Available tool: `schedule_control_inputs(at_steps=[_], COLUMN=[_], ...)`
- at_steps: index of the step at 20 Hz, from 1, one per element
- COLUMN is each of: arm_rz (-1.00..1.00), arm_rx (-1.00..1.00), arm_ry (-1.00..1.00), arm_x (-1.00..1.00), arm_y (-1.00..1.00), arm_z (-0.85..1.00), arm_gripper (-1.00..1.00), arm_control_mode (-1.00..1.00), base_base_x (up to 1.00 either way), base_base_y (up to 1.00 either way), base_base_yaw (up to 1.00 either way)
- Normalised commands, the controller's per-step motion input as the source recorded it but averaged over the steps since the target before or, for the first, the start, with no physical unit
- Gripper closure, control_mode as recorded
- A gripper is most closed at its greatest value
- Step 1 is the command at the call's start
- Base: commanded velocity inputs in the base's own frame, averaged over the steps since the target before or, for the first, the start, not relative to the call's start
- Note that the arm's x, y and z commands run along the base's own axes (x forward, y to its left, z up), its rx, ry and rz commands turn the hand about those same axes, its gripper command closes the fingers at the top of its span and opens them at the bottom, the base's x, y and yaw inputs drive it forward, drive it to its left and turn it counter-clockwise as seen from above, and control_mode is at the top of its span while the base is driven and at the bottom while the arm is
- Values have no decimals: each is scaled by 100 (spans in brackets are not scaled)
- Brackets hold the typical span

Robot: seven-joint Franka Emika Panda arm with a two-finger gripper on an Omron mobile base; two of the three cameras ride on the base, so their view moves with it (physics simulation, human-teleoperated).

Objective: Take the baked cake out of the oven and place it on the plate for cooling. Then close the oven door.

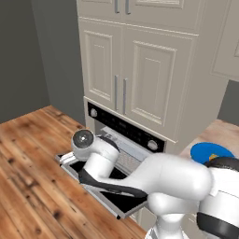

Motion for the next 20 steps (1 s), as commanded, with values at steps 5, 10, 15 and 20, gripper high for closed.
schedule_control_inputs(at_steps=[5,10,15,20], arm_rz=[0,0,0,0], arm_rx=[-36,-36,-30,-26], arm_ry=[-1,-2,0,-1], arm_x=[-27,-25,-4,0], arm_y=[45,33,9,0], arm_z=[-16,-24,-33,-54], arm_gripper=[-100,-100,-100,-100], arm_control_mode=[-100,-100,-100,-100], base_base_x=[0,0,0,0], base_base_y=[0,0,0,0], base_base_yaw=[0,0,0,0])
